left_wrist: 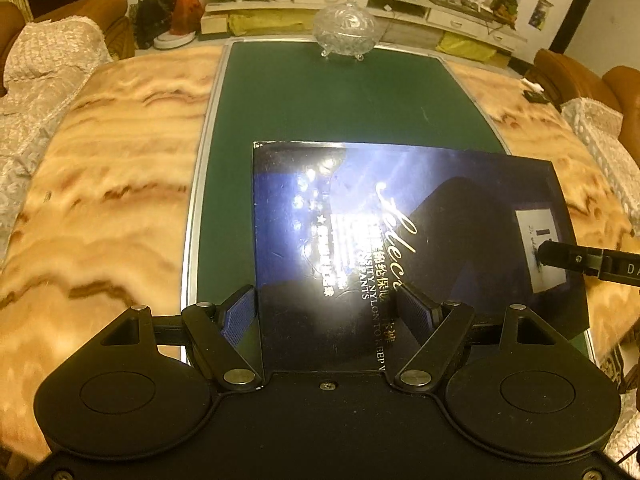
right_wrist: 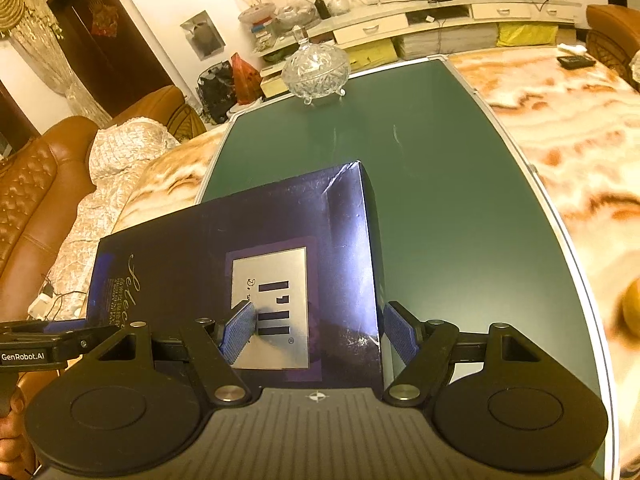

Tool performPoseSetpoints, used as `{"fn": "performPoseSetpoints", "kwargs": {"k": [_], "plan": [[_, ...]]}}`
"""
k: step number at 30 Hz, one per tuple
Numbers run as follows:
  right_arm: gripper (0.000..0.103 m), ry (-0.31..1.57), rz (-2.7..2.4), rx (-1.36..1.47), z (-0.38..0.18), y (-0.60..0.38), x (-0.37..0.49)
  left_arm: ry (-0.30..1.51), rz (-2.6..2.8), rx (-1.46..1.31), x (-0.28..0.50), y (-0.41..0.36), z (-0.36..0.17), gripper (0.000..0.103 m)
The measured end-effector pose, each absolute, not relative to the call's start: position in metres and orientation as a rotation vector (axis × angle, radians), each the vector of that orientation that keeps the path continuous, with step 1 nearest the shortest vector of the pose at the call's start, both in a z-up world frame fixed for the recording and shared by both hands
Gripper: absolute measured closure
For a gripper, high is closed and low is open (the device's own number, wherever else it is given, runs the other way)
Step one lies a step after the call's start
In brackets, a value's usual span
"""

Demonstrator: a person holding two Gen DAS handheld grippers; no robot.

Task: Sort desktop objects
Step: 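Lift the box with both grippers and carry it toward the tray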

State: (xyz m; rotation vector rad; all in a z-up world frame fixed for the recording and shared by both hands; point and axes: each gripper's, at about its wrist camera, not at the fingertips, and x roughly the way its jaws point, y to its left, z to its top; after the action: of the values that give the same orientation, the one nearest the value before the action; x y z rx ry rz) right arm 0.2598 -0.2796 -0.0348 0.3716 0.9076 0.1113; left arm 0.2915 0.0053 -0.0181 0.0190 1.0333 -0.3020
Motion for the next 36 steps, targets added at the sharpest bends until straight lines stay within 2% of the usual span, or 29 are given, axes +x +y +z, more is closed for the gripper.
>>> {"fn": "performPoseSetpoints", "kwargs": {"k": [21,36], "plan": [[0.028,0.921,0.096,0.367,-0.056,-0.27,0.163,1.082,-0.28,0.034,0.19,0.014,-0.048,0.027],[0.028,0.962,0.077,0.382,-0.078,-0.276,0.172,1.114,-0.277,0.036,0.202,0.008,-0.064,0.027]]}}
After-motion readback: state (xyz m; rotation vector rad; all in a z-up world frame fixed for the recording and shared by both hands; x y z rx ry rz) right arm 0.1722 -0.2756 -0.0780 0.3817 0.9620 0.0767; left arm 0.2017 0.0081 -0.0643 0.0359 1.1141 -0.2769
